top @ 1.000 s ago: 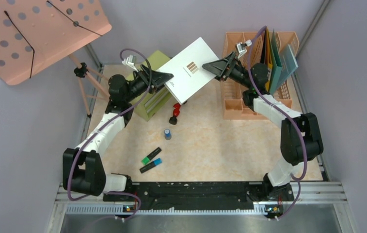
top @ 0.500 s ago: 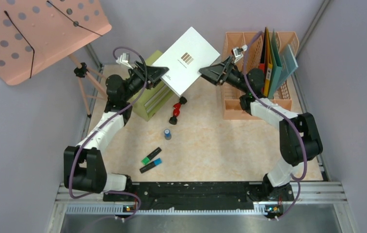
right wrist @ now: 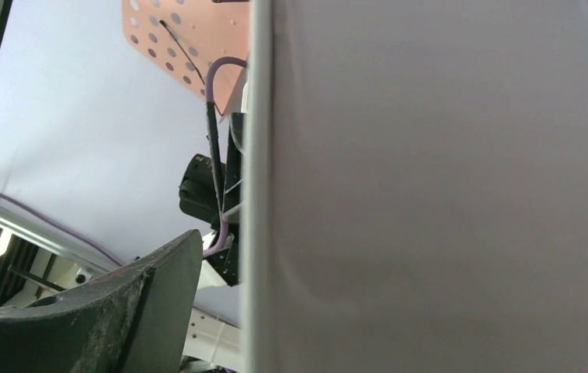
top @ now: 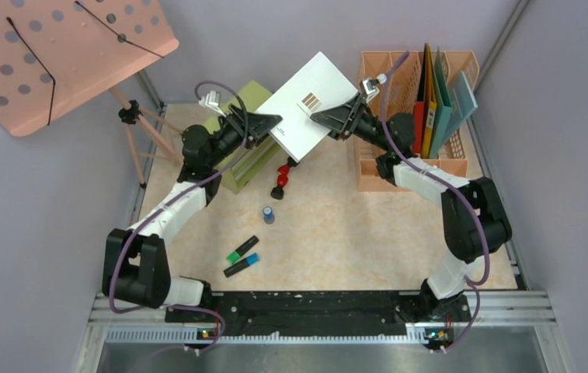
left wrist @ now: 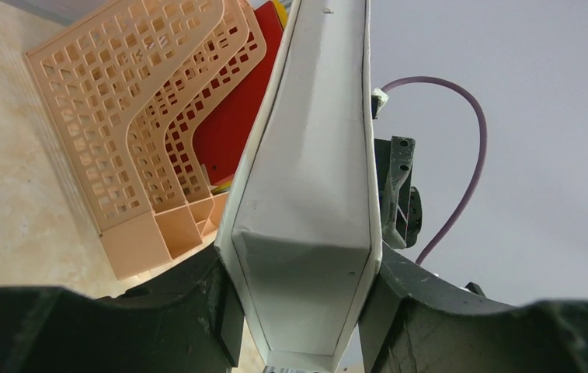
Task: Organize the desk
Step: Place the book in the storage box.
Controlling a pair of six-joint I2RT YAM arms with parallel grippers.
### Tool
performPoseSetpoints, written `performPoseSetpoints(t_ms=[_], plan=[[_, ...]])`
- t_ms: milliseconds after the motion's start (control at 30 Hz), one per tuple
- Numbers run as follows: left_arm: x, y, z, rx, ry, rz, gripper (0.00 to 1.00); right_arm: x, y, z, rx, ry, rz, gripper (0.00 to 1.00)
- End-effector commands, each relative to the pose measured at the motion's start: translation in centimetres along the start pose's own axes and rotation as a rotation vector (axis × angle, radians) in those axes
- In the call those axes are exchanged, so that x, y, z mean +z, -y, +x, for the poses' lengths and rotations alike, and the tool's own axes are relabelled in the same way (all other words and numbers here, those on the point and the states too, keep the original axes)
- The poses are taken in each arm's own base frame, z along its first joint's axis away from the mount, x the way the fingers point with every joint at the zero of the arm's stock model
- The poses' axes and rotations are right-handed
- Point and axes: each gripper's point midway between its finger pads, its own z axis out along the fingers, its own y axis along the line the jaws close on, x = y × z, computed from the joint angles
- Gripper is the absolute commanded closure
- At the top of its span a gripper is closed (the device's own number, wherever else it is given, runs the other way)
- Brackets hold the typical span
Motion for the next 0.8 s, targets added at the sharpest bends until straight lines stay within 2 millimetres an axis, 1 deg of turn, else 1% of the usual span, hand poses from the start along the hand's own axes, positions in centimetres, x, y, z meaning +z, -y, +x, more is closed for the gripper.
performPoseSetpoints(t_ms=[0, 67, 200, 400, 433, 467, 500, 533, 600, 633, 700, 733, 767], plan=[[-0.3, 1.2, 0.3, 0.070, 0.013, 0.051, 1.00, 0.8, -2.8, -0.9, -0.086, 0.012, -0.093, 0.26], [-0.4, 0.9, 0.7, 0.070, 0.005, 0.042, 1.00, 0.8, -2.8, -0.9, -0.087, 0.008, -0.090, 0.32], [-0.6, -0.1, 1.3, 0.069, -0.008, 0.017, 1.00, 0.8, -3.4, -1.0, -0.105, 0.004, -0.104, 0.42], [-0.8, -1.2, 2.1, 0.050, -0.034, -0.003, 1.00, 0.2, -4.3, -2.0, -0.137, 0.022, -0.118, 0.59], [-0.8, -1.3, 2.2, 0.045, -0.036, -0.005, 1.00, 0.1, -4.5, -2.2, -0.143, 0.027, -0.119, 0.63], [-0.8, -1.4, 2.4, 0.043, -0.039, -0.006, 1.00, 0.0, -4.6, -2.4, -0.149, 0.030, -0.121, 0.69], [-0.8, -1.5, 2.6, 0.040, -0.041, -0.008, 1.00, -0.2, -4.7, -2.6, -0.153, 0.034, -0.122, 0.77], [-0.8, -1.8, 2.8, 0.033, -0.040, -0.015, 1.00, -0.3, -4.9, -2.9, -0.160, 0.041, -0.125, 0.82], [-0.8, -2.2, 3.3, 0.016, -0.037, -0.026, 1.00, -0.5, -5.0, -3.4, -0.170, 0.054, -0.126, 0.89], [-0.9, -2.6, 3.4, 0.004, -0.032, -0.037, 1.00, -0.6, -5.0, -3.7, -0.175, 0.058, -0.126, 0.92], [-0.9, -3.0, 3.4, -0.020, -0.017, -0.051, 1.00, -0.7, -5.1, -4.1, -0.181, 0.068, -0.124, 0.92], [-0.9, -2.7, 3.1, -0.016, -0.001, -0.038, 1.00, -0.8, -4.9, -4.1, -0.180, 0.071, -0.119, 0.88], [-0.9, -2.5, 2.8, -0.016, 0.008, -0.029, 1.00, -0.8, -4.6, -4.1, -0.185, 0.070, -0.110, 0.81]])
